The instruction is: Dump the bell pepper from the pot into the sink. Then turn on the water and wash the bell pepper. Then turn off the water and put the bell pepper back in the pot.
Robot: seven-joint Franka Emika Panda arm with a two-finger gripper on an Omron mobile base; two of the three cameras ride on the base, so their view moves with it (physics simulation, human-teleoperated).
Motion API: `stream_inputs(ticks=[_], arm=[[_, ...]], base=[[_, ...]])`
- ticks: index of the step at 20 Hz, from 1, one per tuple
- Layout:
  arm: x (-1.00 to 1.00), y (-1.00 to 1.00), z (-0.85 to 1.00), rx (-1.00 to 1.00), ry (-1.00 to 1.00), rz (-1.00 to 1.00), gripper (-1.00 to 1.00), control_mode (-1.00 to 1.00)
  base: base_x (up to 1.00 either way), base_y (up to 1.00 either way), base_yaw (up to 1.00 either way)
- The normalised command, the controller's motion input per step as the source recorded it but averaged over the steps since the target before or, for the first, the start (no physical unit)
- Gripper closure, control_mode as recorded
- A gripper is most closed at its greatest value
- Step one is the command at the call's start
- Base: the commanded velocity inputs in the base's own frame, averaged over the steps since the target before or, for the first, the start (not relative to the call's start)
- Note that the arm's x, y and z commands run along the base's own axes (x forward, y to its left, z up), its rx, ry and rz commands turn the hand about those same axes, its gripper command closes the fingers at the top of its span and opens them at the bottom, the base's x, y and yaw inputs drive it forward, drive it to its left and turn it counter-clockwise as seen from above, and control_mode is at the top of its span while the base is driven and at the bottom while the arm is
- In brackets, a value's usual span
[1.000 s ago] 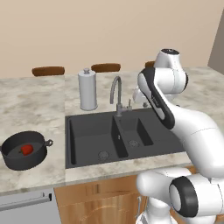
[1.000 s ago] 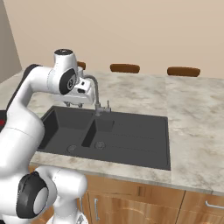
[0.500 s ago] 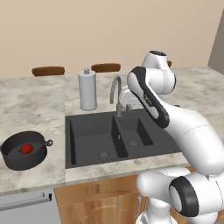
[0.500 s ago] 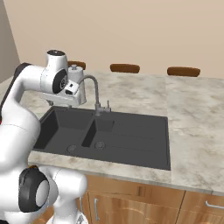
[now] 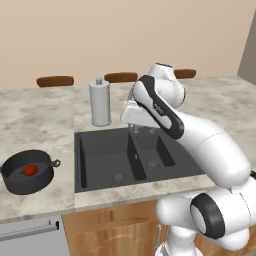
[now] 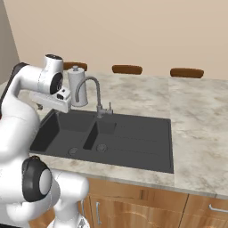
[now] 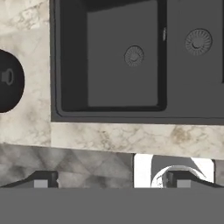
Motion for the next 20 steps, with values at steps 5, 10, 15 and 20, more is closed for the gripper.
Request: stream_inputs(ticks=[5, 10, 15, 20], arm=[[0.00, 0.60, -0.14, 0.00, 0.19, 0.00, -1.00, -1.00], [-0.01, 0.57, -0.11, 0.00, 0.01, -0.01, -1.00, -1.00], [-0.01, 0.52, -0.24, 0.00, -0.05, -0.04, -1.00, -1.00], [-0.09, 0.51, -0.24, 0.00, -0.14, -0.10, -1.00, -1.00]], base=[[0.00, 0.00, 0.00], [0.00, 0.00, 0.00], [0.00, 0.00, 0.00], [0.00, 0.00, 0.00]])
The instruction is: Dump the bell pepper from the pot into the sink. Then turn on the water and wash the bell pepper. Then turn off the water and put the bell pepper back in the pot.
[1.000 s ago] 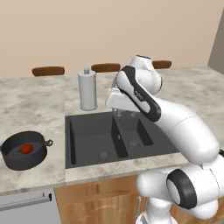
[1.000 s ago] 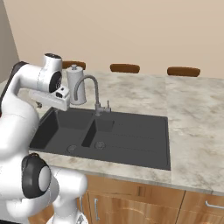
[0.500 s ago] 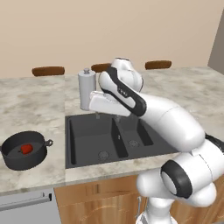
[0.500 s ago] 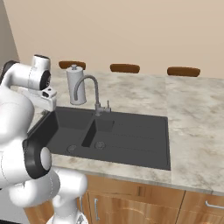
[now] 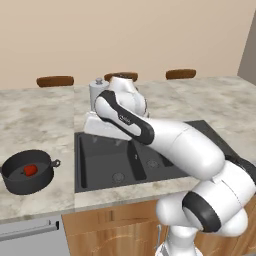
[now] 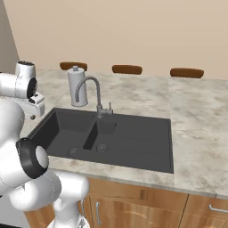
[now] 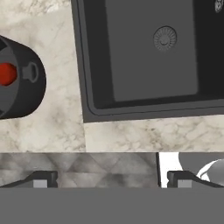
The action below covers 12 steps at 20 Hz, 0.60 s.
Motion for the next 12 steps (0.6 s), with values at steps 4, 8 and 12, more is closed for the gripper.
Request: stream_inputs(ticks=[4, 8, 12], arm=[[-0.06, 0.47, -0.13, 0.00, -0.04, -0.12, -1.00, -1.00], [-0.01, 0.43, -0.05, 0.00, 0.02, -0.10, -1.00, -1.00], [0.00, 0.42, -0.03, 0.00, 0.04, -0.04, -1.00, -1.00]], base=[[0.00, 0.00, 0.00], [0.00, 0.00, 0.00], [0.00, 0.00, 0.00]])
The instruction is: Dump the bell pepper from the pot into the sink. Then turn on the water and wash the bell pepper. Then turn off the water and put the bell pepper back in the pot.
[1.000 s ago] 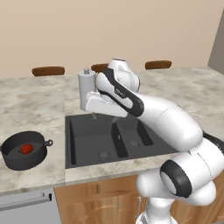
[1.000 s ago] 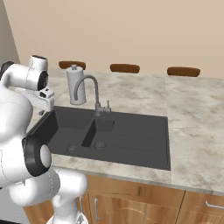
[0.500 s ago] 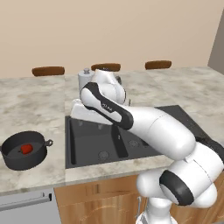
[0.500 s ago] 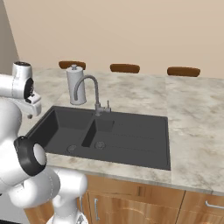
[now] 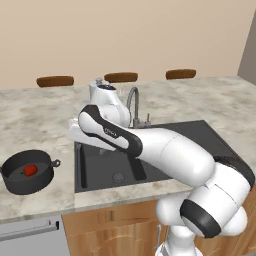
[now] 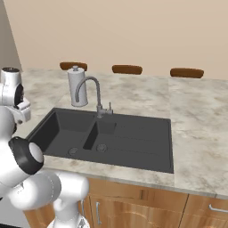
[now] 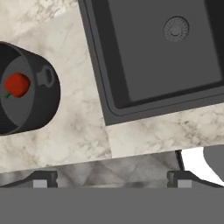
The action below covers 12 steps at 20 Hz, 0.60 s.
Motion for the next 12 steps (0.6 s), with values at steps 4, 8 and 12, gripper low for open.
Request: stream_inputs(ticks=[4, 8, 12], arm=[[0.00, 0.44, -0.09, 0.00, 0.03, -0.01, -1.00, -1.00], [0.00, 0.48, -0.09, 0.00, 0.00, 0.00, -1.00, -1.00], [0.00, 0.49, -0.11, 0.00, 0.00, 0.00, -1.00, -1.00]], base=[[0.00, 0.00, 0.00], [0.00, 0.00, 0.00], [0.00, 0.00, 0.00]])
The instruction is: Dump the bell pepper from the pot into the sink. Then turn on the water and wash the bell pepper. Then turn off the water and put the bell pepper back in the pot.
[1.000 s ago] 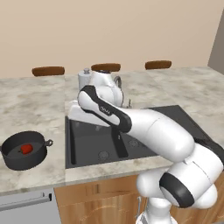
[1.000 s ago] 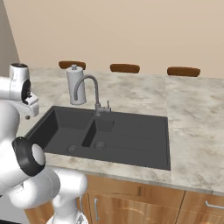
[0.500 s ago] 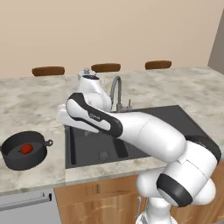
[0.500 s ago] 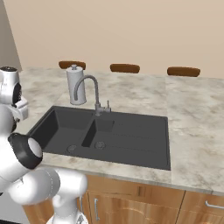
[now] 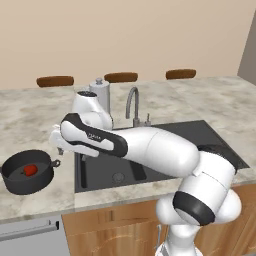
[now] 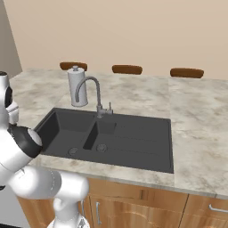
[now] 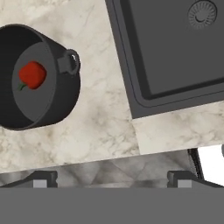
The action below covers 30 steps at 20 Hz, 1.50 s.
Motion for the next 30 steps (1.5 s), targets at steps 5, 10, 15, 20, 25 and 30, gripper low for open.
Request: stream_inputs(ticks=[5, 10, 15, 20, 25, 30], arm=[[0.00, 0.45, -0.13, 0.00, 0.00, 0.00, -1.00, -1.00], [0.00, 0.39, -0.15, -0.03, 0.00, -0.01, -1.00, -1.00], [0.10, 0.25, -0.19, -0.02, 0.00, 0.00, -1.00, -1.00], [0.20, 0.10, -0.23, 0.00, 0.00, -0.03, -1.00, -1.00], [0.19, 0.01, -0.23, 0.00, 0.00, -0.03, -1.00, -1.00], [0.14, 0.00, -0.22, 0.00, 0.00, 0.00, -1.00, -1.00]], base=[[0.00, 0.00, 0.00], [0.00, 0.00, 0.00], [0.00, 0.00, 0.00], [0.00, 0.00, 0.00], [0.00, 0.00, 0.00], [0.00, 0.00, 0.00]])
